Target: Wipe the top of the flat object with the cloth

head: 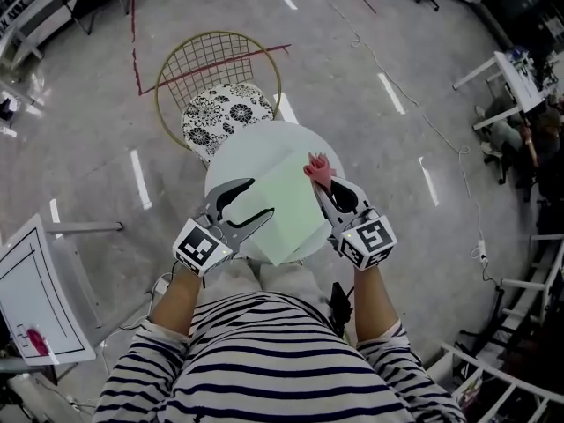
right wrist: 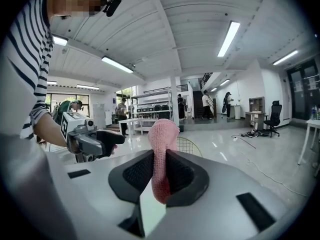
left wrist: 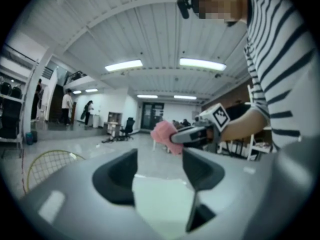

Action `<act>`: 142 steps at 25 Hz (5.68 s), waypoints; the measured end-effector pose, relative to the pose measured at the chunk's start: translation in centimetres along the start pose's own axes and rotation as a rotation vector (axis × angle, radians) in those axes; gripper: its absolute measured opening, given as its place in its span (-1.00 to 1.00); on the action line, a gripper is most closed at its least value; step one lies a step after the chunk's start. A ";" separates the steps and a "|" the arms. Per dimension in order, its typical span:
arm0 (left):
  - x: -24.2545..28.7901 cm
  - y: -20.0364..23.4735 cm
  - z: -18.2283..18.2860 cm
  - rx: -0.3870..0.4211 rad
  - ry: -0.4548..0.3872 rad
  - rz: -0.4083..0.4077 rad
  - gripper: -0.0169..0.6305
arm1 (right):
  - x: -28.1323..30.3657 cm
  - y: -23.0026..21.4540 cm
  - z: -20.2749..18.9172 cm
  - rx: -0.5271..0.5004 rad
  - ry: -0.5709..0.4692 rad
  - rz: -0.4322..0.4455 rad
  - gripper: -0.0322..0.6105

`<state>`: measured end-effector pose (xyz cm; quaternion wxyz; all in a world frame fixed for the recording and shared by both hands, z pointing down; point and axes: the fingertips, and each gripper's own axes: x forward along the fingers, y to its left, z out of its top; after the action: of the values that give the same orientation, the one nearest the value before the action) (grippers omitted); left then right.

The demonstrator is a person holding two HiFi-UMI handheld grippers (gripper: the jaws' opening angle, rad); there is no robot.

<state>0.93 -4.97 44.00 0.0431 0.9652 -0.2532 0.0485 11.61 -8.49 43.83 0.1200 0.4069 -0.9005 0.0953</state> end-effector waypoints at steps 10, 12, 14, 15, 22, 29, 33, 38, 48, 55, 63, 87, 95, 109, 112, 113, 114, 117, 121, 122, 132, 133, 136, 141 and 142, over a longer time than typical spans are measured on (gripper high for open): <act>-0.4 0.5 -9.8 0.038 0.266 -0.067 0.45 | 4.4 -3.5 -4.7 -0.026 0.136 -0.019 -0.75; -0.6 0.4 -11.9 0.018 0.304 -0.084 0.54 | 5.2 -4.2 -6.0 -0.026 0.171 -0.023 -0.75; -0.8 0.4 -13.9 -0.008 0.337 -0.097 0.63 | 5.9 -4.9 -7.4 -0.017 0.201 -0.026 -0.75; -0.8 0.4 -14.9 -0.016 0.359 -0.104 0.65 | 6.3 -5.2 -8.0 -0.008 0.215 -0.027 -0.75; -0.8 0.5 -21.7 -0.010 0.559 -0.121 0.66 | 8.9 -8.4 -13.9 0.025 0.420 -0.085 -0.75; -1.3 0.2 -24.2 -0.021 0.633 -0.118 0.66 | 11.2 -11.1 -17.6 0.012 0.609 -0.196 -0.75; -1.4 -0.2 -24.4 -0.037 0.640 -0.117 0.66 | 12.0 -11.7 -19.2 0.012 0.667 -0.226 -0.75; -1.7 -0.4 -24.7 -0.030 0.656 -0.121 0.66 | 12.5 -11.7 -20.6 0.038 0.704 -0.252 -0.75; -1.9 -0.7 -25.5 -0.029 0.676 -0.133 0.66 | 13.5 -7.6 -21.5 0.032 0.713 -0.175 -0.75; -1.7 -1.1 -25.1 -0.036 0.664 -0.138 0.66 | 13.3 -4.8 -21.6 0.049 0.705 -0.145 -0.75; -1.8 -1.1 -24.6 -0.033 0.645 -0.132 0.66 | 13.2 -1.9 -21.9 0.057 0.704 -0.115 -0.75; -3.7 -1.3 -22.8 -0.001 0.627 -0.151 0.66 | 13.2 7.8 -22.6 0.065 0.728 -0.007 -0.75; -4.3 -1.5 -22.9 0.000 0.628 -0.149 0.65 | 13.2 11.0 -22.7 0.058 0.722 0.044 -0.75; -4.7 -1.7 -23.0 -0.020 0.636 -0.142 0.65 | 12.8 15.0 -23.3 0.074 0.744 0.162 -0.75; -4.8 -1.7 -23.0 -0.018 0.638 -0.140 0.65 | 12.6 15.6 -23.4 0.083 0.744 0.187 -0.75; -4.8 -1.6 -23.0 -0.016 0.637 -0.140 0.65 | 12.6 15.7 -23.4 0.092 0.742 0.193 -0.75; -4.8 -1.6 -23.0 -0.014 0.636 -0.140 0.65 | 12.6 15.8 -23.3 0.106 0.737 0.196 -0.75; -4.7 -1.2 -22.9 -0.014 0.634 -0.141 0.65 | 12.7 15.1 -22.6 0.174 0.709 0.188 -0.75; -4.5 -1.3 -22.8 -0.005 0.631 -0.150 0.64 | 11.6 12.4 -21.3 0.239 0.653 0.141 -0.75; -4.4 -1.3 -22.7 -0.005 0.628 -0.153 0.64 | 11.1 11.3 -20.9 0.248 0.639 0.120 -0.75; -2.6 -0.9 -20.5 -0.012 0.559 -0.122 0.01 | 6.6 -2.2 -20.6 0.276 0.603 -0.152 -0.75; -2.4 -0.8 -20.3 -0.003 0.556 -0.119 0.00 | 6.3 -3.3 -20.8 0.268 0.611 -0.173 -0.75; -2.2 -0.7 -19.9 0.011 0.550 -0.106 -0.12 | 5.6 -6.3 -21.3 0.228 0.641 -0.227 -0.75; -1.7 0.1 -18.4 -0.026 0.520 -0.055 -0.44 | 5.1 -10.3 -21.3 0.153 0.667 -0.284 -0.75; -1.6 0.0 -18.1 -0.025 0.514 -0.055 -0.44 | 5.1 -10.9 -21.3 0.148 0.670 -0.294 -0.75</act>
<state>-1.75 -2.28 61.79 0.1192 0.9271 -0.2081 0.2880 19.53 -13.51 66.41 0.3908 0.4857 -0.7339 0.2698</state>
